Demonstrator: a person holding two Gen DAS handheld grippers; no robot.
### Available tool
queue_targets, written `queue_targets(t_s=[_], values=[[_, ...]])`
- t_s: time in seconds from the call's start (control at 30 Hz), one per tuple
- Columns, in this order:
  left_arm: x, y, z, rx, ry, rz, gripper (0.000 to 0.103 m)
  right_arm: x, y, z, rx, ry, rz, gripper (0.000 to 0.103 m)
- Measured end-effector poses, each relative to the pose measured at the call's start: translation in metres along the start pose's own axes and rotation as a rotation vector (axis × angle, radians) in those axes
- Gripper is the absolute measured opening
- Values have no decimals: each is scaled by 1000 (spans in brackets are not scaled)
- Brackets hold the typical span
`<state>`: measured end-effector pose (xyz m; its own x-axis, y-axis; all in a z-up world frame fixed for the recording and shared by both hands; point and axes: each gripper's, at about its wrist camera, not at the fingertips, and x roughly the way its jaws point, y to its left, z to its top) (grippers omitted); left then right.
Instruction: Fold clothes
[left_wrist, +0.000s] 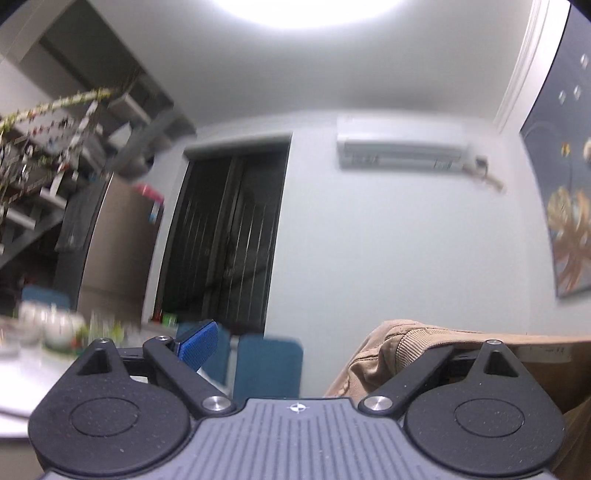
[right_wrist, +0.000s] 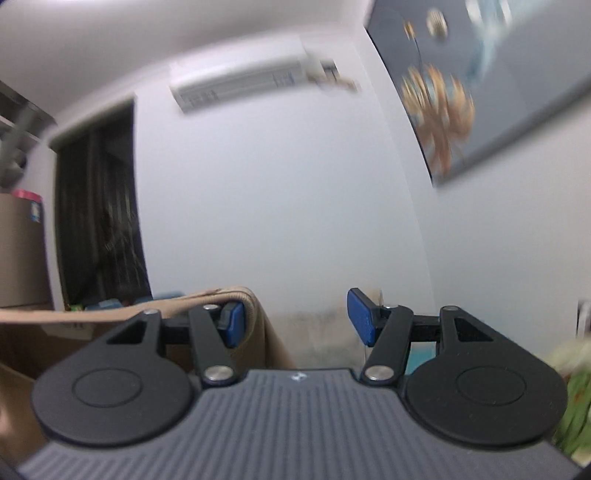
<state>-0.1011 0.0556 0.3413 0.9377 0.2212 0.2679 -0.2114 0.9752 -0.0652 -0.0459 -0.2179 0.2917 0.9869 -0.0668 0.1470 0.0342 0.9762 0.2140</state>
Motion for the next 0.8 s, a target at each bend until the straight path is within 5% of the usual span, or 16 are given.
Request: queue_targets(t_s=[0.13,0.2,0.37,0.57,0.8], values=[[-35,0,72,-3,-26,-37,96,-42,10,64,-43,-68,20,60],[-41,0,95,-12,-6,-57,96,-57,12,83,-64,-82,18,69],[-15,-4,96,-18,99,-76,96,-52,8,94,-91,-54,9,71],[75,-18,-8,-50,249,-76,96,20,-7,33,-91,95,-24,71],[194,-45,-170,-10,386,-42,96,143,-32,-94,-105,266,-49,71]])
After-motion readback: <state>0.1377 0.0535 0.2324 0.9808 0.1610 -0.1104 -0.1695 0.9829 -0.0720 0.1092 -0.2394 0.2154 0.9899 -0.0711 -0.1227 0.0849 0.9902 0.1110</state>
